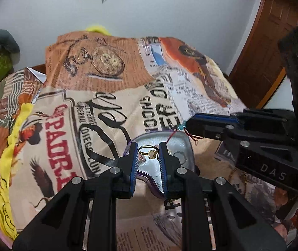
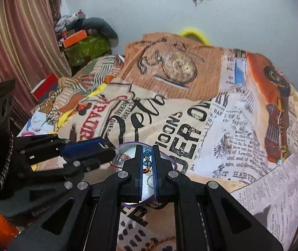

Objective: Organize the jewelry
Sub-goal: 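Carry both items over the heart tin and open both tools to drop them, then withdraw both tools from the tin toward the remaining jewelry, then grasp the gold-red bracelet with the right tool while the left tool grasps a small silver ring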

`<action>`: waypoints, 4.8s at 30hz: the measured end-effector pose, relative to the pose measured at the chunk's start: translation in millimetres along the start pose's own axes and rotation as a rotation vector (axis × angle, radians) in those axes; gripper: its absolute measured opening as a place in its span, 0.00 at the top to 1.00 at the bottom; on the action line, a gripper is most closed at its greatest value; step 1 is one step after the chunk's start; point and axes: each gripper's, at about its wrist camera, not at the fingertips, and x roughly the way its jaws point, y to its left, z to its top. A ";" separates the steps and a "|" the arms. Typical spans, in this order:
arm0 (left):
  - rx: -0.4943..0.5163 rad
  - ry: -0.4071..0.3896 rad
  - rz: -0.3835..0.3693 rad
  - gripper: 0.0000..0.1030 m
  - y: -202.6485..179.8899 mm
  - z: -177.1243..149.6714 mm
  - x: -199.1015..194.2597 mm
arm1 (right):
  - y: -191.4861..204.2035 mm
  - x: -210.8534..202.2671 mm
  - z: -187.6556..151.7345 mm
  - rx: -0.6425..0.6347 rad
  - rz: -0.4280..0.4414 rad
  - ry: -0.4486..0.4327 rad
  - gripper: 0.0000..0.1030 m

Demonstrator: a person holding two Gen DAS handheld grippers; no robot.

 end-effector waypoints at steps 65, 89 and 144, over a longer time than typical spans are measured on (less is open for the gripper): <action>0.090 0.019 0.008 0.54 -51.3 -45.2 -66.3 | -33.1 -85.5 -74.2 0.046 -0.128 -0.016 0.61; 0.090 0.113 0.011 0.54 -60.8 -74.0 -28.6 | -40.5 -39.5 -110.5 0.015 -0.105 0.082 0.91; 0.172 0.068 -0.044 0.92 -105.1 -60.1 -28.2 | -48.2 -106.2 -97.5 0.092 -0.114 -0.131 0.91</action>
